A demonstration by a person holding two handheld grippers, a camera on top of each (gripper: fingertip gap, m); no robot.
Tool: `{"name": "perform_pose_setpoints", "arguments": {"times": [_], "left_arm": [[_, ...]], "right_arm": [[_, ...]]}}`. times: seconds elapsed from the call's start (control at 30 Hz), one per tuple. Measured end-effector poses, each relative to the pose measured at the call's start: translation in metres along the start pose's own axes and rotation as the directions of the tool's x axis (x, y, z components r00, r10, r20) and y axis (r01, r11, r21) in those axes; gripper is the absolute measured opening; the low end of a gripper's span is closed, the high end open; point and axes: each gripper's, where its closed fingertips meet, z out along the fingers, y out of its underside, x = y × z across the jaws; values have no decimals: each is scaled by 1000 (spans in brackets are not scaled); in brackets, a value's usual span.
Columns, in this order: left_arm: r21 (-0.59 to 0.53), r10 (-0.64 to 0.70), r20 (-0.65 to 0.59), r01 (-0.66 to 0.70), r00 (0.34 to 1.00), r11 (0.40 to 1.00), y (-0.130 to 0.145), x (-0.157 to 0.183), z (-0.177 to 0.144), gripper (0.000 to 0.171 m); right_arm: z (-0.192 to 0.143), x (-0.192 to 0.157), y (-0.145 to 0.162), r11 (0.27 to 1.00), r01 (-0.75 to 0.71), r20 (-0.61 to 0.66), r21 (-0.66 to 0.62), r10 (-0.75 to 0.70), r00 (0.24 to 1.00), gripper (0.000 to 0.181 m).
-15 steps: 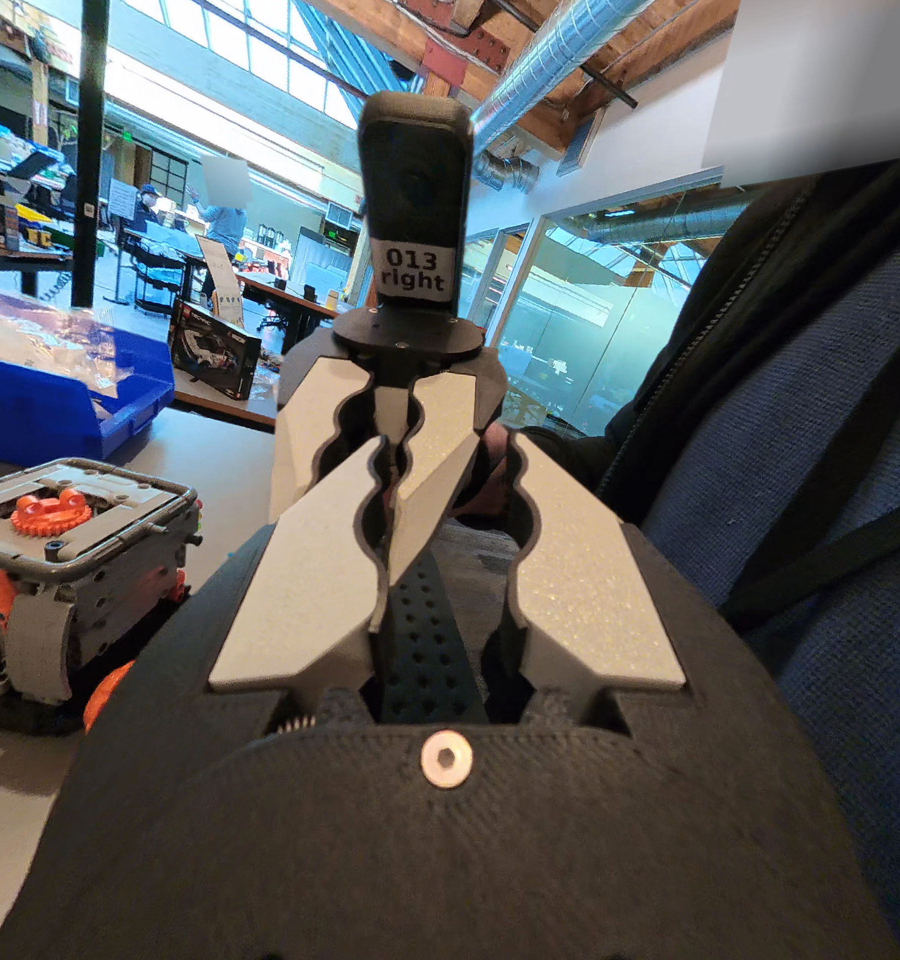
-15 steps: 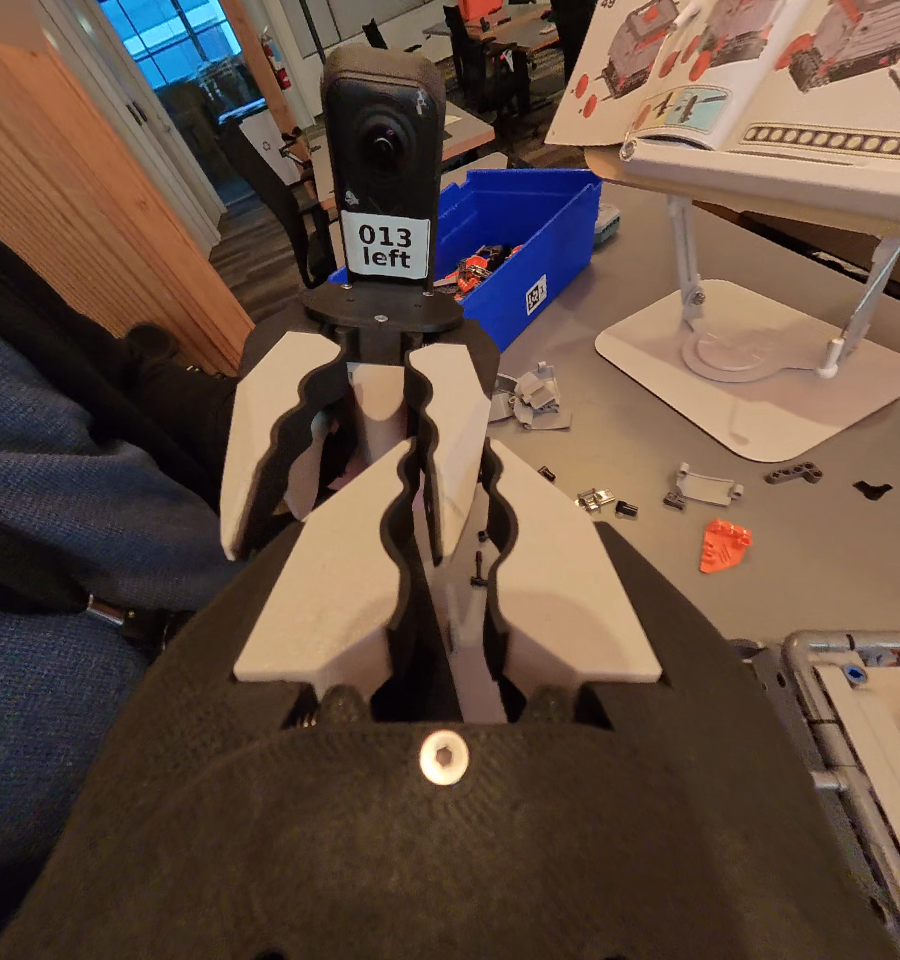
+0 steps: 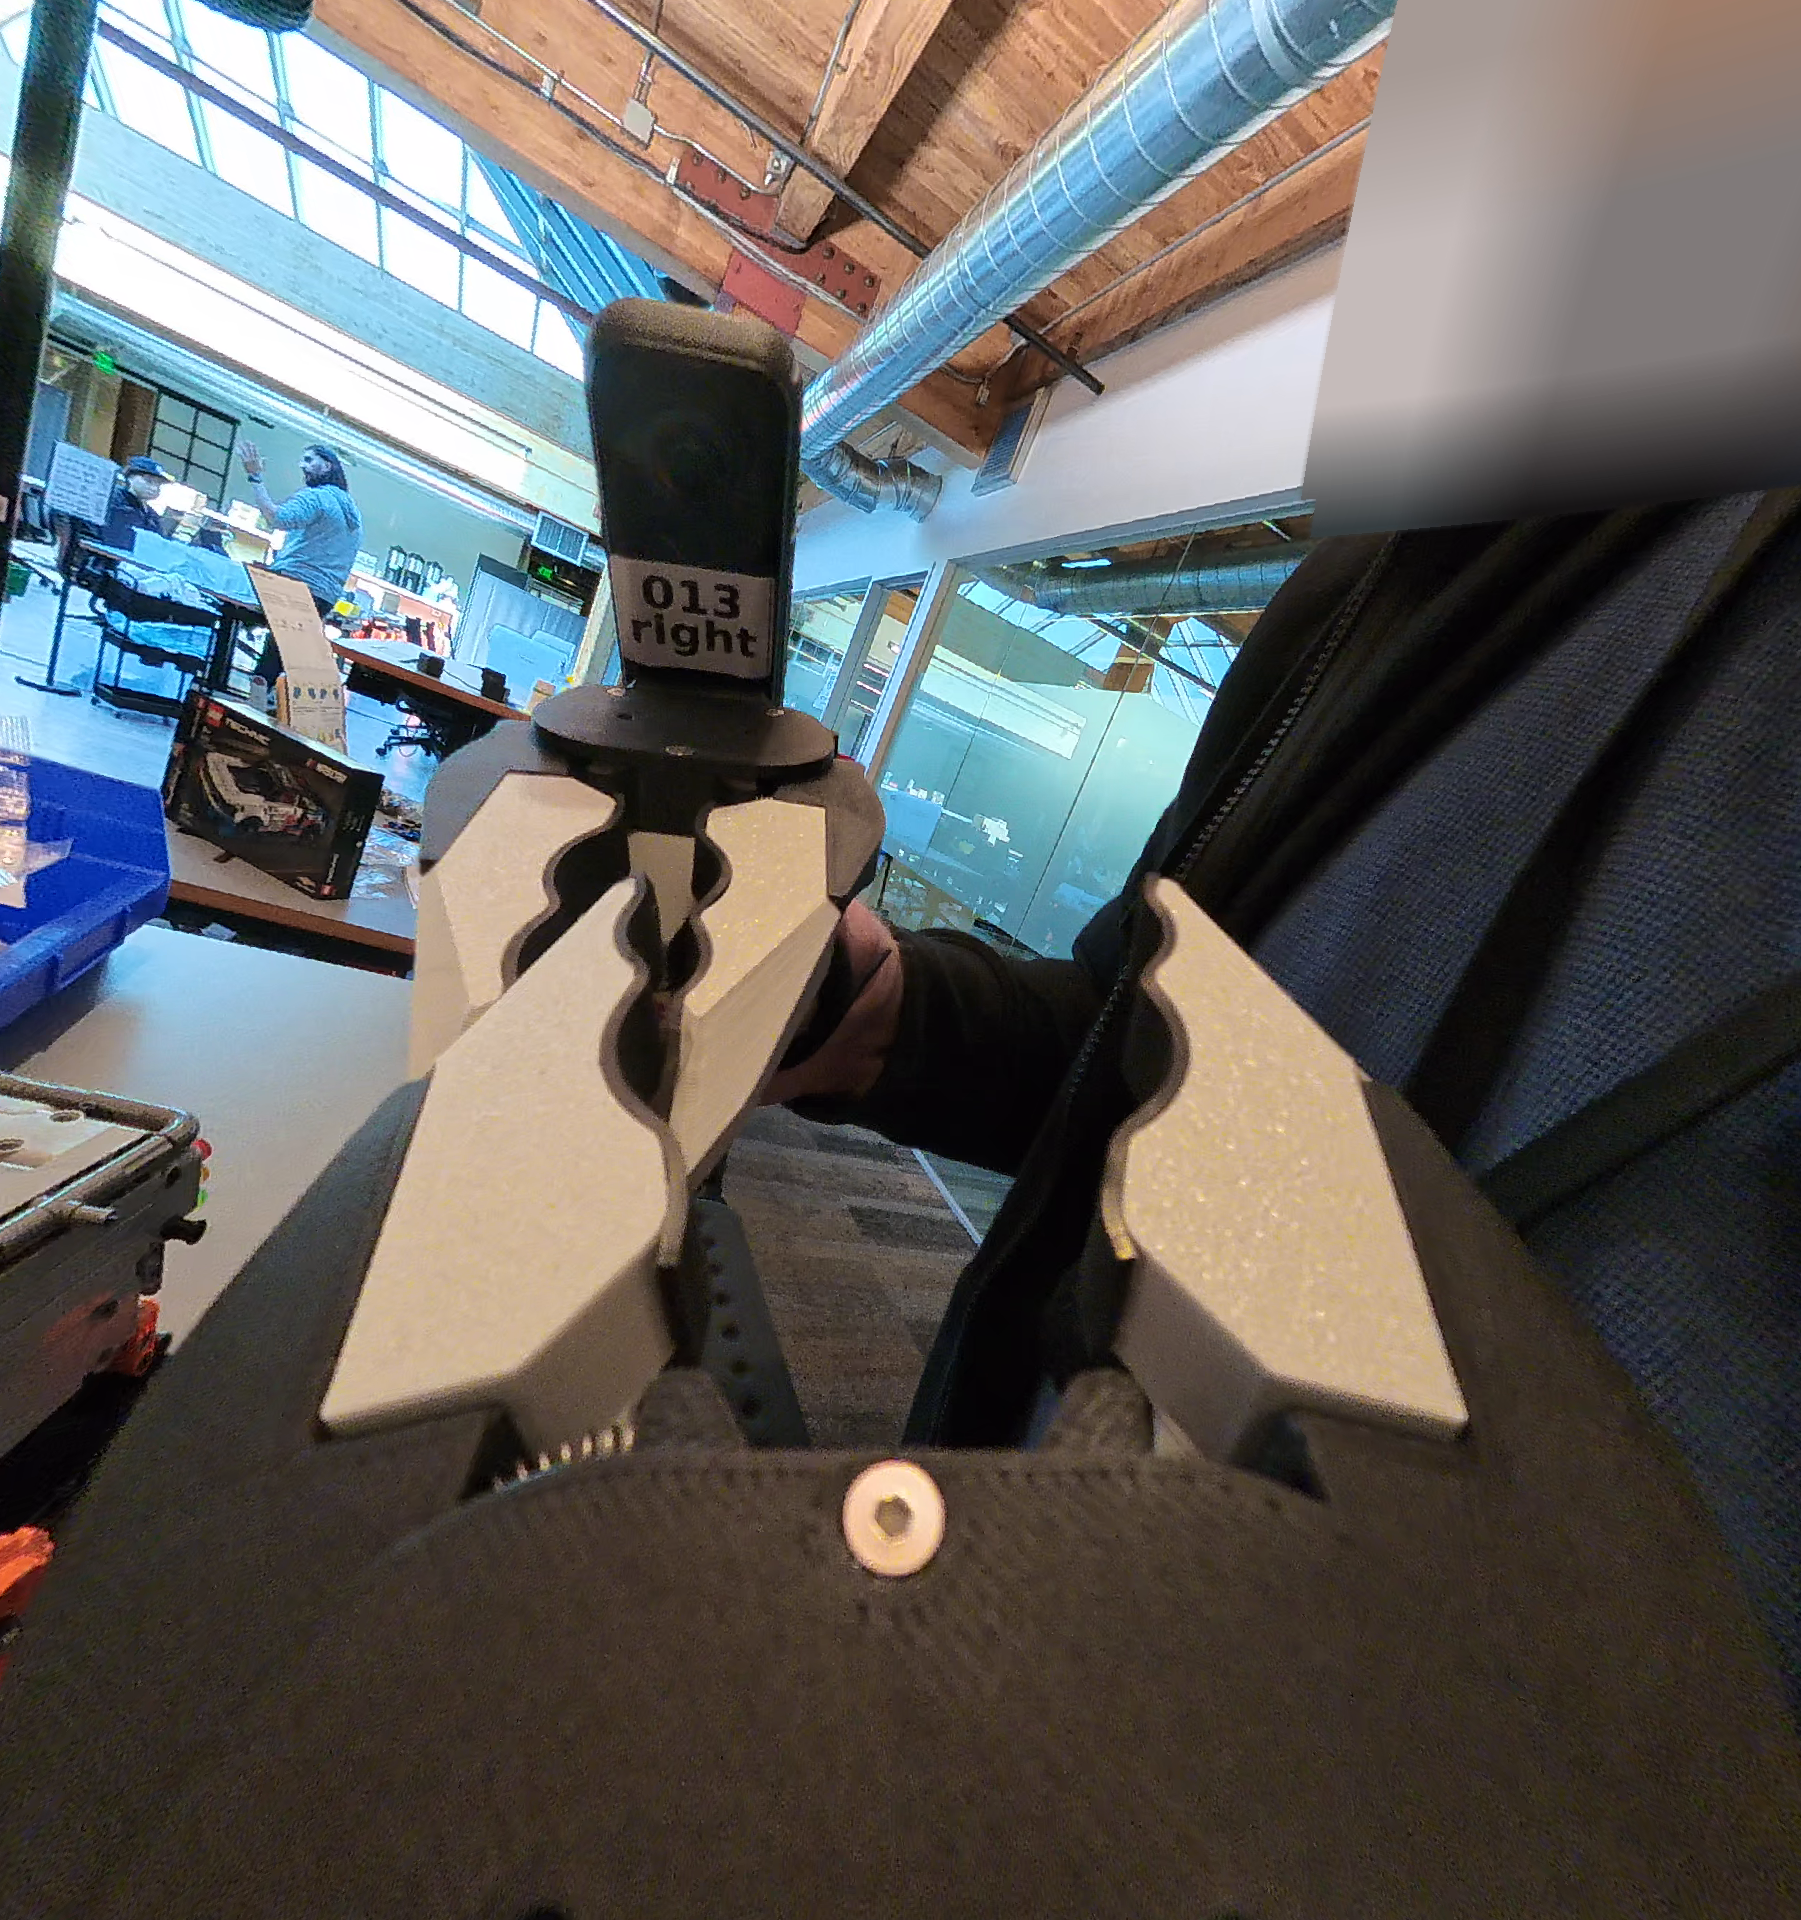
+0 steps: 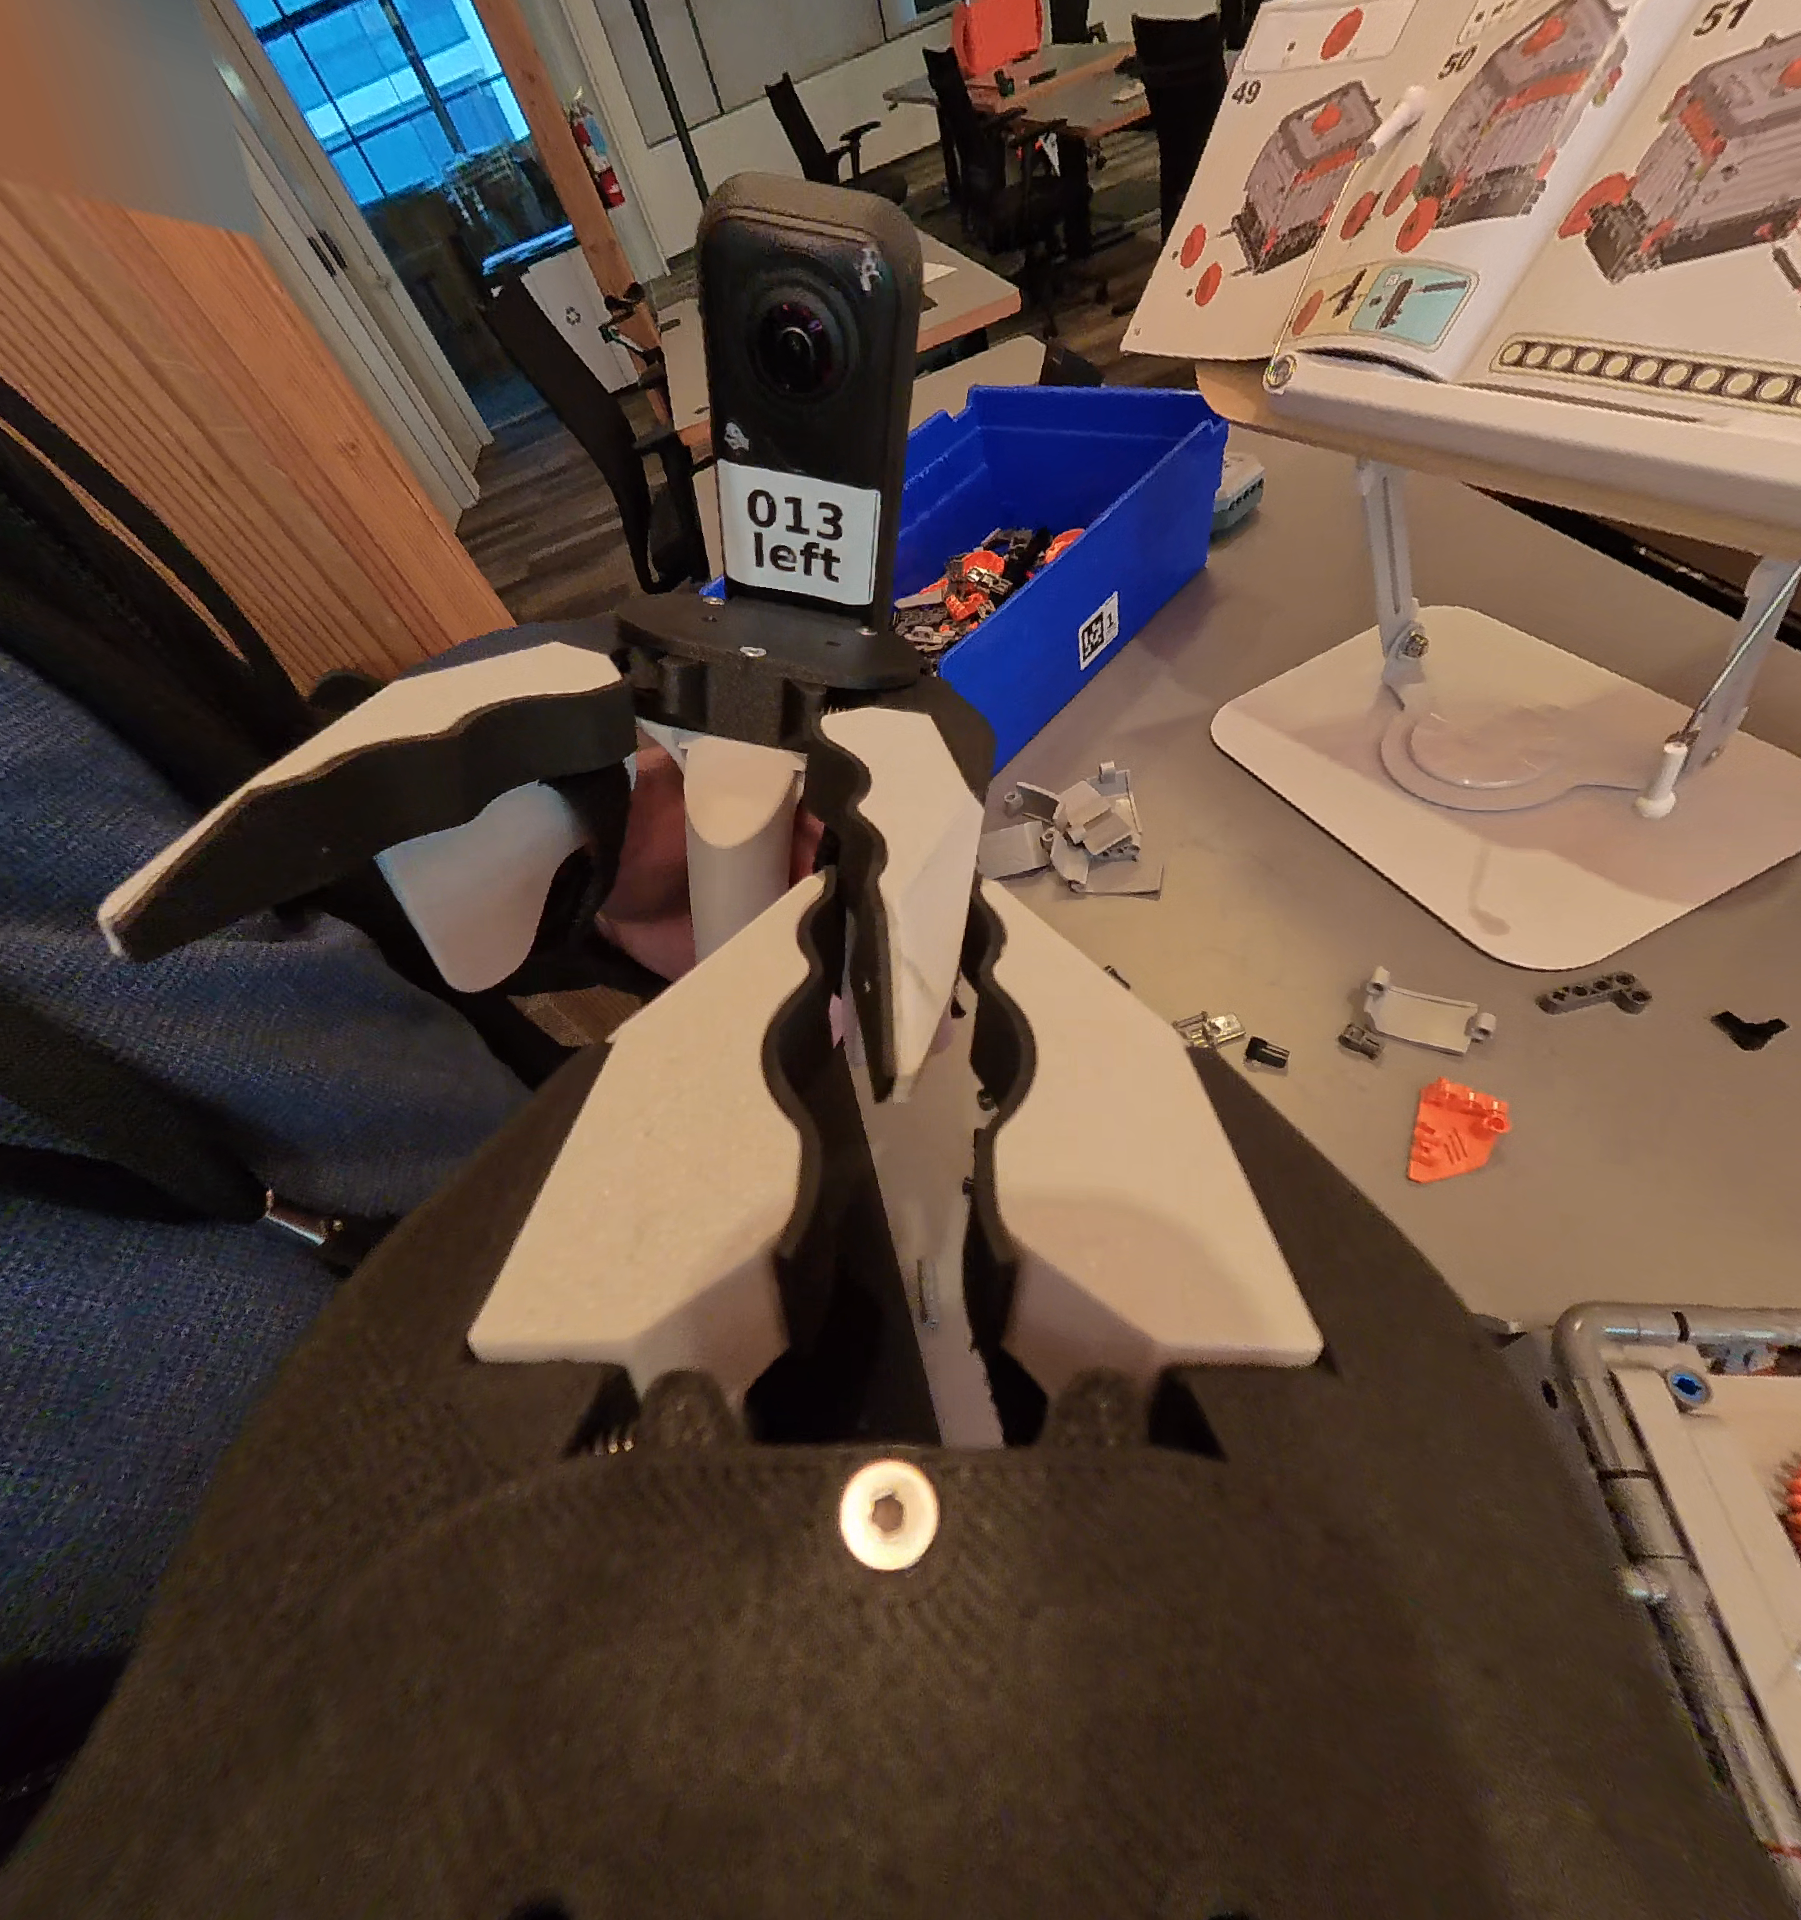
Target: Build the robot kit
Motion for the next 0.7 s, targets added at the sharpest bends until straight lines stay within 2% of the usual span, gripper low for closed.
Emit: {"name": "perform_pose_setpoints", "arguments": {"times": [0.07, 0.17, 0.2, 0.27, 0.3, 0.37, 0.47, 0.57, 0.63, 0.7], "left_arm": [[3, -22, -8, 23, 1000, 1000, -2, -1, 0, 84], [-35, -116, -103, 113, 988, 993, 1, 12, 4, 99], [-103, -108, -93, 98, 990, 990, 14, 14, 9, 97], [-212, -29, -32, 22, 999, 977, 36, 7, 10, 81], [-192, -30, -32, 24, 999, 981, 34, 6, 9, 76], [-170, -49, -21, 45, 999, 984, 33, 0, 6, 78], [-217, 3, 127, 25, 992, 976, 43, -32, -14, 77], [-273, 26, 283, 55, 959, 960, 58, -64, -39, 75], [-238, 4, 330, 79, 944, 968, 59, -74, -50, 74], [-189, -23, 373, 100, 928, 977, 59, -86, -61, 71]], "right_arm": [[0, 0, -1, 1000, 19, -7, -3, -19, 1000, 20], [3, -4, 10, 997, 60, 1, -55, -60, 998, 24], [6, -7, 17, 995, 55, 17, -86, -53, 998, 26], [9, -10, 25, 993, 57, 15, -107, -56, 998, 25], [8, -9, 25, 992, 60, -2, -115, -61, 998, 25], [1, -1, 27, 986, 81, -57, -145, -90, 994, 29], [-28, 26, 37, 984, 63, -170, -169, -92, 981, 37], [-68, 70, 59, 957, 43, -334, -286, -141, 932, 56], [-86, 99, 65, 930, 70, -405, -360, -223, 887, 78], [-91, 124, 71, 889, 73, -410, -452, -280, 868, 95]]}}
